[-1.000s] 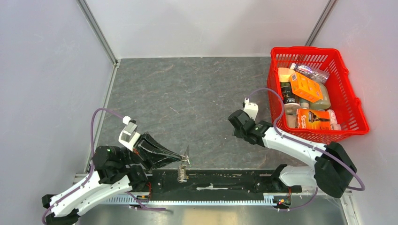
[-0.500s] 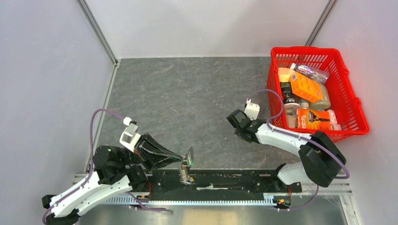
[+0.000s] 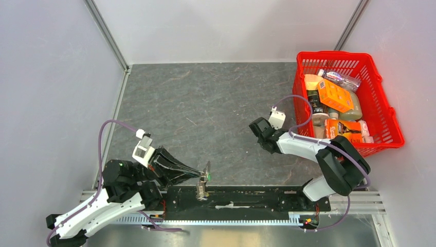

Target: Put the keys on the keyring

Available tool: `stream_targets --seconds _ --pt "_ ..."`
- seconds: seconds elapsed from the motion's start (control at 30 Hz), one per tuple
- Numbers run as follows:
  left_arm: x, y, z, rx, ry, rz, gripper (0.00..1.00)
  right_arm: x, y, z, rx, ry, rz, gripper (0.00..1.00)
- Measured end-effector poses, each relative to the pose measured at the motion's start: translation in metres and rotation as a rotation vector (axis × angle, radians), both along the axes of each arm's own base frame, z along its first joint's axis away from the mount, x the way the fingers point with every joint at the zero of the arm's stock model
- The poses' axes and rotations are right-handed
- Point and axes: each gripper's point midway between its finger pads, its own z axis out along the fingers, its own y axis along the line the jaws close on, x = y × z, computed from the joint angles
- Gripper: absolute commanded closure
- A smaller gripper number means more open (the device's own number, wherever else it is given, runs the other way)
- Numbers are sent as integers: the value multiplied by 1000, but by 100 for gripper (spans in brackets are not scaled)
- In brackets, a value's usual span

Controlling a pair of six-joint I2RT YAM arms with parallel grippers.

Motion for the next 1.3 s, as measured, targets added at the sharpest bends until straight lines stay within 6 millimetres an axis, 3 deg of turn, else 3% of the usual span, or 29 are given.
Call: stream_targets --seconds 0.3,0.73,0.93,1.0,1.3 --pt "0 0 -2 6 -6 5 98 8 4 -3 27 -10 -1 72" --pt "0 1 -2 7 -10 8 98 3 8 -4 71 -13 24 79" --pt "0 1 -2 6 -11 7 98 -2 7 -3 86 -15 36 90" --pt "0 1 -2 6 -11 7 98 -3 8 -3 89 -15 41 99" --pt "1 0 -2 9 -10 7 98 -2 14 2 117 -21 73 100"
